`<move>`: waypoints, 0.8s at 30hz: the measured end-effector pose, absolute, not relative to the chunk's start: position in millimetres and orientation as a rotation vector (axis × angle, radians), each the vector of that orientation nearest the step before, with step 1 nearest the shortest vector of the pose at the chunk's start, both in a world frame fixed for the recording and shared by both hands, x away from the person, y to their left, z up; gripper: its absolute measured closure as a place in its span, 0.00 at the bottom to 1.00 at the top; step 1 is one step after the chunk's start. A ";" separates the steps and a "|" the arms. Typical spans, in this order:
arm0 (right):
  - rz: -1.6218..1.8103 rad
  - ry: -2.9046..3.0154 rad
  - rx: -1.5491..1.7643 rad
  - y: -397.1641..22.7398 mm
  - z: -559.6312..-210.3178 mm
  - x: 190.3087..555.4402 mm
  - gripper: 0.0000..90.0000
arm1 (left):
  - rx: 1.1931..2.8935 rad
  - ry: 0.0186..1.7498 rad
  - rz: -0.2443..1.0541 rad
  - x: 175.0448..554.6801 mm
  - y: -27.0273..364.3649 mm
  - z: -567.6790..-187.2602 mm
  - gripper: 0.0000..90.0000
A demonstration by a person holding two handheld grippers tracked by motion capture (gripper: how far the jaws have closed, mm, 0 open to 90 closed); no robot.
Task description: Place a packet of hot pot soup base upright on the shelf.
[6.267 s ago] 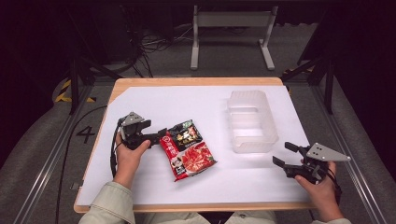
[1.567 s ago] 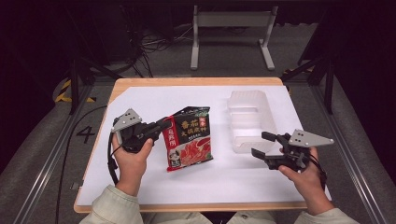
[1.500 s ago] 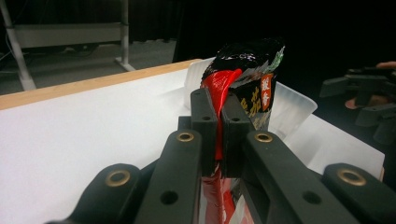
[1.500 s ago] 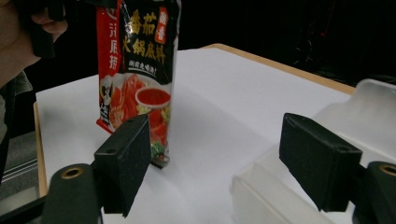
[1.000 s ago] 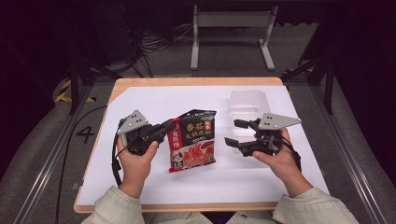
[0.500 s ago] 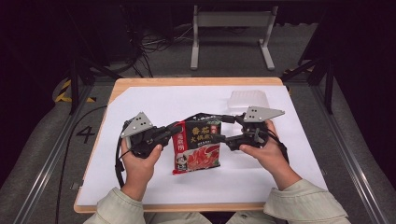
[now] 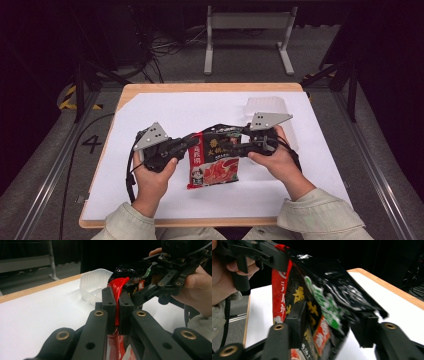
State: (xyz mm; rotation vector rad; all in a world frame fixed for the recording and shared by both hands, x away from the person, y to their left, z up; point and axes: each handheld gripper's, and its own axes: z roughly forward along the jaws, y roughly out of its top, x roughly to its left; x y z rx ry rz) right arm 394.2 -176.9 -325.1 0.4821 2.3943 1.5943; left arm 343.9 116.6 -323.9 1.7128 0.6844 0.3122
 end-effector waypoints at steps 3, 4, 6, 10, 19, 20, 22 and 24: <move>1.575 2.410 0.463 -174.7 -325.2 395.0 0.64 | 1.718 0.691 0.312 344.6 116.3 -325.4 0.97; 1.566 2.415 0.464 -174.4 -325.3 395.2 0.65 | 1.719 0.693 0.311 345.3 116.6 -325.9 0.97; 1.561 2.426 0.462 -174.4 -325.6 395.9 0.71 | 1.720 0.697 0.313 345.3 116.5 -326.5 0.97; 1.544 2.458 0.450 -174.9 -324.4 396.0 0.81 | 1.721 0.710 0.309 346.2 117.1 -327.6 0.97; 1.486 2.488 0.427 -172.3 -324.3 395.7 0.87 | 1.738 0.714 0.297 350.1 117.8 -330.0 0.96; 1.490 2.494 0.427 -172.6 -324.2 396.1 0.87 | 1.740 0.714 0.292 350.7 118.2 -329.9 0.95; 1.495 2.495 0.427 -172.9 -324.3 396.5 0.87 | 1.739 0.715 0.294 351.2 118.2 -330.3 0.92; 1.494 2.491 0.424 -173.0 -324.1 397.1 0.87 | 1.739 0.715 0.291 351.9 119.2 -330.2 0.88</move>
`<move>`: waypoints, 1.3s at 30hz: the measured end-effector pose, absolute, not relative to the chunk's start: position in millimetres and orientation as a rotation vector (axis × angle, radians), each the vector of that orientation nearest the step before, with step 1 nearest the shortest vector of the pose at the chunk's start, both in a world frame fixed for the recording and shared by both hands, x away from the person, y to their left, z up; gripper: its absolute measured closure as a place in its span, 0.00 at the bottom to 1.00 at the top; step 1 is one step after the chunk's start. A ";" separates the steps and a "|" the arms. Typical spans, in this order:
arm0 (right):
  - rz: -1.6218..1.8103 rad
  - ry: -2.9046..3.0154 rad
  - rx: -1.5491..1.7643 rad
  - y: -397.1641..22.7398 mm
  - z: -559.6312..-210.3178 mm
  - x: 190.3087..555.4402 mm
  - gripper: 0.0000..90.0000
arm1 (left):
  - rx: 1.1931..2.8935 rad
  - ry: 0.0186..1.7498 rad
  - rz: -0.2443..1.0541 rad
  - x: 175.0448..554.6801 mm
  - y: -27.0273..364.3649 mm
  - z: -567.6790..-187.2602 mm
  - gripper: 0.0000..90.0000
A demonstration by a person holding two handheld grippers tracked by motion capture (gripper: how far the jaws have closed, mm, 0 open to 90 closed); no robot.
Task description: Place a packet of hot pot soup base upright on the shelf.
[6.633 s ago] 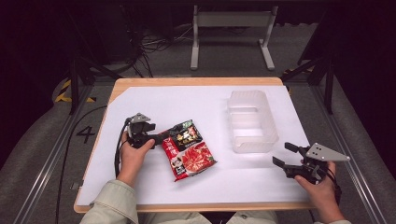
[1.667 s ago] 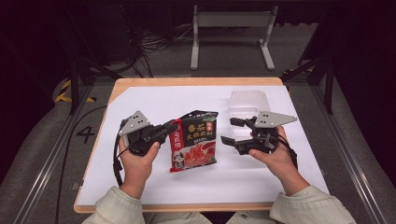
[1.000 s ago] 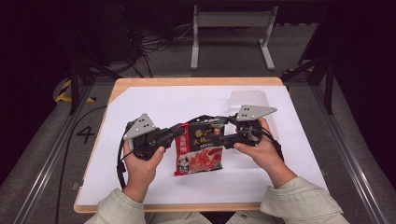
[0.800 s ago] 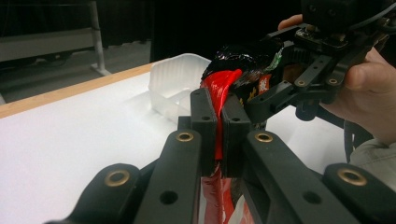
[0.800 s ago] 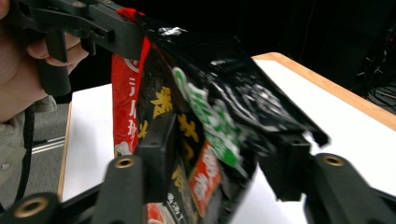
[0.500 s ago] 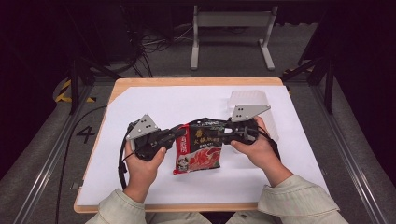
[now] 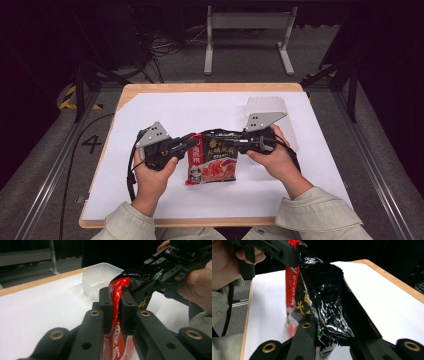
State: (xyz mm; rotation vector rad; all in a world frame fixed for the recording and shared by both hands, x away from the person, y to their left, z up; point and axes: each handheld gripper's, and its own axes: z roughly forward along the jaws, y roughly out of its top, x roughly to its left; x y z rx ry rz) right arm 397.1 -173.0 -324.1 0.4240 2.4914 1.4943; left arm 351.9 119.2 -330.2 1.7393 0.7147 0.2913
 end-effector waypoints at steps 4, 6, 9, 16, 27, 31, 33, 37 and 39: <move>1.501 2.488 0.415 -174.0 -320.9 397.9 0.88 | 1.751 0.706 0.294 353.6 122.7 -328.1 0.76; 1.507 2.484 0.416 -175.6 -316.7 398.1 0.88 | 1.742 0.692 0.282 354.6 126.3 -327.4 0.64; 1.496 2.469 0.418 -180.7 -309.3 400.0 0.88 | 1.722 0.693 0.281 354.6 135.7 -325.1 0.59; 1.494 2.411 0.439 -195.3 -292.4 406.8 0.88 | 1.726 0.712 0.295 357.6 148.8 -322.2 0.48; 1.491 2.332 0.456 -211.0 -267.7 411.5 0.88 | 1.731 0.775 0.316 368.7 163.0 -330.2 0.38; 1.491 2.304 0.473 -218.3 -263.6 414.2 0.88 | 1.732 0.782 0.326 373.3 167.2 -335.0 0.34; 1.494 2.290 0.482 -221.7 -261.7 415.0 0.88 | 1.738 0.780 0.319 374.7 169.2 -336.9 0.37; 1.496 2.265 0.497 -228.1 -257.8 416.2 0.88 | 1.733 0.781 0.329 377.2 170.4 -340.2 0.35; 1.501 2.252 0.505 -231.6 -255.3 416.8 0.88 | 1.738 0.781 0.328 379.5 170.6 -342.9 0.32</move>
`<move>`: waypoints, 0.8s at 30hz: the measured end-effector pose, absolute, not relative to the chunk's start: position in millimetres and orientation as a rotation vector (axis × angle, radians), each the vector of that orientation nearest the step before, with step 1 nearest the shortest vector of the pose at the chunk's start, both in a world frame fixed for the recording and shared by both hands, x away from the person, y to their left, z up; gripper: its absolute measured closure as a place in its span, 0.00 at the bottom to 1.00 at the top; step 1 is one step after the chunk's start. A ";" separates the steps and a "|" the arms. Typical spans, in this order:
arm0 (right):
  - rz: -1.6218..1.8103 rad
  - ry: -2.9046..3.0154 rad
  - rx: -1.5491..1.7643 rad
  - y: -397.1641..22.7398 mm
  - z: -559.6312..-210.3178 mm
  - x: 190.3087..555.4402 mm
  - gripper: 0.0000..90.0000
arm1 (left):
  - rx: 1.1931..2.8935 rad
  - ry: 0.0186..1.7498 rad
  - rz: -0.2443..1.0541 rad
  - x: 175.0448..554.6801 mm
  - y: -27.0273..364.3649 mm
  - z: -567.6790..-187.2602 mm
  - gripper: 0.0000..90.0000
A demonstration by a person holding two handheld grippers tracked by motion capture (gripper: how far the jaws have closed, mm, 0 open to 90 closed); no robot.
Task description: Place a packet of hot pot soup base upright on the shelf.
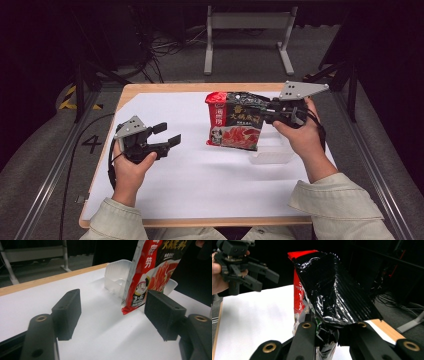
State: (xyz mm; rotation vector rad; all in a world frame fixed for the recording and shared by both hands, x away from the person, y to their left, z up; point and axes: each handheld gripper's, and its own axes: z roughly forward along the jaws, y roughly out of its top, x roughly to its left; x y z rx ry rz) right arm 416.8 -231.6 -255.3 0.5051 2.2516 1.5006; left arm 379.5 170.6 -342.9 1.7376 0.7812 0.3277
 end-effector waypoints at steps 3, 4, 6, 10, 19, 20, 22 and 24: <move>1.491 2.227 0.514 -238.1 -250.9 417.3 0.88 | 1.743 0.800 0.314 381.3 170.9 -345.6 0.30; 1.489 2.220 0.517 -240.0 -249.7 417.4 0.88 | 1.753 0.804 0.311 382.0 171.4 -346.1 0.29; 1.477 2.209 0.515 -243.9 -247.7 417.8 0.88 | 1.756 0.813 0.317 382.9 172.5 -346.9 0.27; 1.464 2.194 0.530 -250.2 -245.1 418.6 0.88 | 1.752 0.820 0.322 383.9 174.2 -347.8 0.25; 1.442 2.143 0.581 -268.9 -241.0 422.9 0.88 | 1.801 0.810 0.375 385.7 178.6 -350.9 0.14; 1.440 2.137 0.588 -271.2 -240.8 423.6 0.88 | 1.807 0.800 0.369 385.7 179.1 -351.2 0.11; 1.432 2.121 0.603 -276.2 -240.4 424.8 0.88 | 1.816 0.783 0.362 385.7 180.1 -351.5 0.08; 1.426 2.106 0.611 -280.6 -240.1 425.9 0.88 | 1.831 0.744 0.345 385.6 181.4 -352.6 0.04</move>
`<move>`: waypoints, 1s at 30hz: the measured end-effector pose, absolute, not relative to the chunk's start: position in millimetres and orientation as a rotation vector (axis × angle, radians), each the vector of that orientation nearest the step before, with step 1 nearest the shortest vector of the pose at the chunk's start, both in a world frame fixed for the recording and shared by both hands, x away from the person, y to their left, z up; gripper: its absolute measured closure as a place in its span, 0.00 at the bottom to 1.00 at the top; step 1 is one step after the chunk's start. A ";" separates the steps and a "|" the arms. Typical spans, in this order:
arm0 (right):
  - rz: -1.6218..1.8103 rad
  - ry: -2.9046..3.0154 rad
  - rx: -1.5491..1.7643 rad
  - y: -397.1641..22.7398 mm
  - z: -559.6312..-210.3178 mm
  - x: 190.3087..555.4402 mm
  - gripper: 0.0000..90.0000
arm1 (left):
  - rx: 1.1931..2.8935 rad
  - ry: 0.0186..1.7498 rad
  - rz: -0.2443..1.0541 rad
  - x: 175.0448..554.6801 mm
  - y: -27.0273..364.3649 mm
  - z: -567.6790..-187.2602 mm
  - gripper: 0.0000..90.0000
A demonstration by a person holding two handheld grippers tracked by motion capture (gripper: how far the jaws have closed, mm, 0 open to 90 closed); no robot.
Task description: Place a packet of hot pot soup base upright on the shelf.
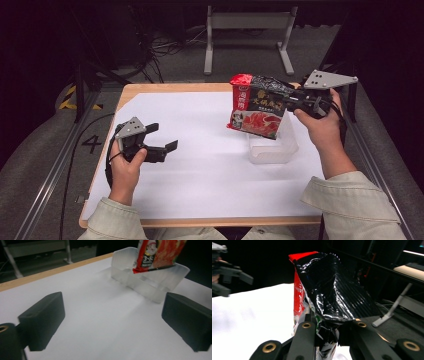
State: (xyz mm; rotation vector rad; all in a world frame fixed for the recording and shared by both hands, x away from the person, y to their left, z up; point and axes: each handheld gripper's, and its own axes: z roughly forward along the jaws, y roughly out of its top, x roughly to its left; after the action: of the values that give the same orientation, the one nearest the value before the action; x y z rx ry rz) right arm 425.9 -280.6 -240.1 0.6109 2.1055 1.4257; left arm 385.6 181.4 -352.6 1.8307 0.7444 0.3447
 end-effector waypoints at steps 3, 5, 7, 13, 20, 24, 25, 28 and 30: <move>1.415 2.090 0.628 -286.4 -240.5 427.4 0.88 | 1.858 0.753 0.340 386.4 182.3 -353.7 0.04; 1.408 2.079 0.636 -290.2 -241.0 428.7 0.88 | 1.859 0.758 0.340 387.0 183.0 -354.4 0.04; 1.398 2.072 0.641 -294.5 -241.2 430.2 0.88 | 1.869 0.756 0.335 387.5 184.4 -354.5 0.04; 1.378 2.047 0.664 -304.9 -241.3 433.3 0.87 | 1.869 0.772 0.329 388.5 186.3 -356.3 0.03; 1.342 2.029 0.709 -315.7 -243.4 436.4 0.88 | 1.864 0.777 0.334 388.6 187.6 -356.9 0.03; 1.324 2.019 0.727 -321.7 -244.4 438.4 0.87 | 1.856 0.783 0.326 388.6 187.3 -356.6 0.03; 1.323 2.017 0.729 -322.4 -244.6 438.5 0.88 | 1.862 0.779 0.331 388.8 187.4 -356.7 0.03; 1.322 2.019 0.735 -325.0 -246.6 438.7 0.87 | 1.864 0.784 0.323 388.7 187.1 -357.0 0.03; 1.322 2.021 0.738 -325.4 -247.3 438.7 0.87 | 1.861 0.783 0.325 388.8 187.2 -357.1 0.03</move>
State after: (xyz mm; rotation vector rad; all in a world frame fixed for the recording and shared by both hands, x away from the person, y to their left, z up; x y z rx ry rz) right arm 438.7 -325.4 -247.3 0.7377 2.0207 1.3219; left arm 388.8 187.2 -357.1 1.8610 0.7829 0.3254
